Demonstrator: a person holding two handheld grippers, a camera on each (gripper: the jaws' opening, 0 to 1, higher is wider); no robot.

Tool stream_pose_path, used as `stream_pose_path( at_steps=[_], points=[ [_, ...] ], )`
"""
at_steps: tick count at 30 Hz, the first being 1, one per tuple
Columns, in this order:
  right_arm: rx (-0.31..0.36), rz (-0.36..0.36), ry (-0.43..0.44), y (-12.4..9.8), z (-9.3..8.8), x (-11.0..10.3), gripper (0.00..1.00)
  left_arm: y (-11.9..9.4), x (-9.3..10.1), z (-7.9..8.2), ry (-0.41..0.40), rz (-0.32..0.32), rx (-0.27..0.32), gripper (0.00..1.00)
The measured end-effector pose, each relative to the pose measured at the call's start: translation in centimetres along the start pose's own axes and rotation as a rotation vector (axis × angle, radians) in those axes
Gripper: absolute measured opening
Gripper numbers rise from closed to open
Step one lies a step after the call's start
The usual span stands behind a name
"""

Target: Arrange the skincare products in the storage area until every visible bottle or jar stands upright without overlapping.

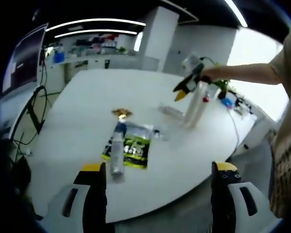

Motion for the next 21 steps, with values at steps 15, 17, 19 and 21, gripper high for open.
stream_pose_path(
  at_steps=[15,17,19,21],
  points=[
    [-0.169,0.025,-0.071,3.3,-0.7,-0.7,0.55,0.1,-0.2,-0.1,-0.013,0.009,-0.013,0.85],
    [-0.179,0.028,-0.091,3.5,-0.8,-0.9,0.52,0.1,-0.2,-0.1,-0.014,0.008,-0.013,0.85],
    [-0.192,0.029,-0.109,3.8,-0.9,-1.0,0.48,0.1,-0.2,-0.1,-0.016,0.009,-0.014,0.85],
    [-0.21,0.03,-0.129,4.0,-1.1,-1.1,0.44,0.1,-0.2,-0.1,-0.015,0.01,-0.015,0.85]
  ],
)
Point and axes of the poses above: the point that each gripper's makers call its tool centre point, and the gripper's own axes: y roughly forward along the fingers, x roughly to its right, z roughly out of its top, the point moved 9 cm from there along -y, roughly backward along the fingers, and after that the axes turned 5 degrees about -x, right-handed, at the moved point
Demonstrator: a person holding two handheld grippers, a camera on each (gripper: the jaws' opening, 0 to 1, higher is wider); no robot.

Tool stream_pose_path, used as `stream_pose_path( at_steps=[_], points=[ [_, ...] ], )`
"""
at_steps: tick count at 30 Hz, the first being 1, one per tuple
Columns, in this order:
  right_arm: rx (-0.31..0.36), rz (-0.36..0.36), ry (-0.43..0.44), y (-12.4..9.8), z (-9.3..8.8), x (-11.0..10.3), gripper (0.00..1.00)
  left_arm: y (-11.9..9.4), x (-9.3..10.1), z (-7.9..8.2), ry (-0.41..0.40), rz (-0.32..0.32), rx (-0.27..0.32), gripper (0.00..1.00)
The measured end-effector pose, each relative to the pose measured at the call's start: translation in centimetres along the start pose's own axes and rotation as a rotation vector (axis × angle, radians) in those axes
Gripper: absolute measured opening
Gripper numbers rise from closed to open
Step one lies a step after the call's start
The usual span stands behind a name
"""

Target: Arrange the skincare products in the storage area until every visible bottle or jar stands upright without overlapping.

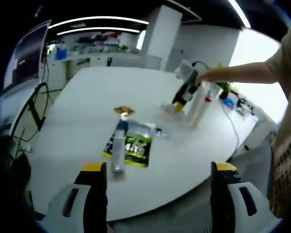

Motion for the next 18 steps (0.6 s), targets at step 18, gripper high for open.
stream_pose_path(
  at_steps=[18],
  points=[
    [-0.066,-0.016,-0.09,1.1,-1.4,1.1,0.21,0.0,-0.2,0.0,-0.006,0.008,-0.002,0.85]
  ],
)
Point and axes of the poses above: the point that each gripper's makers call its tool centre point, and the gripper's own axes: y roughly forward along the fingers, x roughly to its right, z roughly out of its top, the point moved 9 cm from there along -y, roughly backward along the fingers, and after that the axes turned 5 degrees about -x, right-handed, at the moved point
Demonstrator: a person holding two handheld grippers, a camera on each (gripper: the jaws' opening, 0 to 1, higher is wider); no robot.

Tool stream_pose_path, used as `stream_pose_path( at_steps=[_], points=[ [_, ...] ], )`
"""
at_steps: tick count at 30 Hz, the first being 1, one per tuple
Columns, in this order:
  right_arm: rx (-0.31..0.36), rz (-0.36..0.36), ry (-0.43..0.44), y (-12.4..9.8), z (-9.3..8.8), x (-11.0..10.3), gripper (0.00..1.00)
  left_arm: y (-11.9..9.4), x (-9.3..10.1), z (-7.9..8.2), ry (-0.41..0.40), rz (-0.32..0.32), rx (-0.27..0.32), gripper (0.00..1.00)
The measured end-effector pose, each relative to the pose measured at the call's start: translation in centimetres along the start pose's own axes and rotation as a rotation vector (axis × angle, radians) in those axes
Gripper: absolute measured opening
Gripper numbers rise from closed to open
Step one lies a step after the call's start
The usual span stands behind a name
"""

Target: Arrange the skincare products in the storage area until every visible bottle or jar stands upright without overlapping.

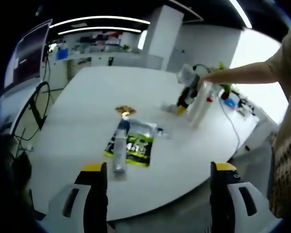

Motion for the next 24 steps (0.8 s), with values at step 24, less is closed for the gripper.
stream_pose_path(
  at_steps=[24],
  points=[
    [0.124,-0.085,0.109,-4.3,-1.8,1.1,0.19,0.0,0.2,0.0,0.022,-0.008,0.005,0.84]
  ],
)
Point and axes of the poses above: the point that each gripper's makers call its tool centre point, and the gripper's own axes: y roughly forward along the fingers, x roughly to its right, z roughly out of its top, the point moved 9 cm from there along -y, roughly backward along the fingers, and after that the axes turned 5 degrees about -x, right-handed, at the moved point
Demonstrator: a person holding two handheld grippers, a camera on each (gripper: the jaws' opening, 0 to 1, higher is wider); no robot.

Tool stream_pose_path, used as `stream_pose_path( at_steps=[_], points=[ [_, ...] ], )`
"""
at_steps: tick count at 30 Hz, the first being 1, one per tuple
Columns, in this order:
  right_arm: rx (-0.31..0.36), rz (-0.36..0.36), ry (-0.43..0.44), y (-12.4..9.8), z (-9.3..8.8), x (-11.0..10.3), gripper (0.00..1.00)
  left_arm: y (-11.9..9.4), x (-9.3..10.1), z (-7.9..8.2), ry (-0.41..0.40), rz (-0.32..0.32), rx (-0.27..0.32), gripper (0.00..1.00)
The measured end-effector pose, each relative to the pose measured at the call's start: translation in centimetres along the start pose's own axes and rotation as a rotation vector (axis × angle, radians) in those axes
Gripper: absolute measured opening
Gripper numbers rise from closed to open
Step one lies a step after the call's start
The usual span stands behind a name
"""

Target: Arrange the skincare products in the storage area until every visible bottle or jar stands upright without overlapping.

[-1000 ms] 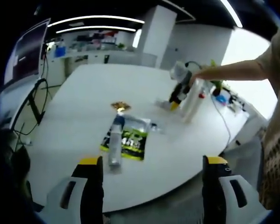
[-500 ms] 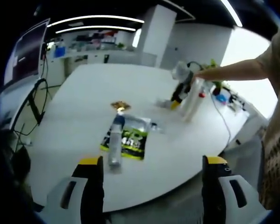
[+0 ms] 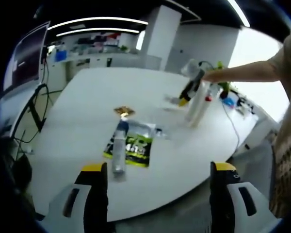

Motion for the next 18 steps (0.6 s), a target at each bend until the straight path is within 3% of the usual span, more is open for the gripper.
stream_pose_path(
  at_steps=[12,18],
  points=[
    [0.112,-0.078,0.134,-4.1,-2.8,0.8,0.19,-0.2,0.3,0.1,0.01,-0.02,0.016,0.84],
    [0.253,-0.125,0.272,-7.9,-5.5,1.6,0.19,-0.2,0.5,0.1,0.02,-0.033,0.02,0.84]
  ],
)
Point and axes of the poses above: the point that each gripper's makers call its tool centre point, and the gripper's own axes: y roughly forward along the fingers, x roughly to its right, z roughly out of its top, the point moved 9 cm from there along -y, roughly backward along the fingers, and after that the axes turned 5 degrees about -x, right-handed, at the moved point
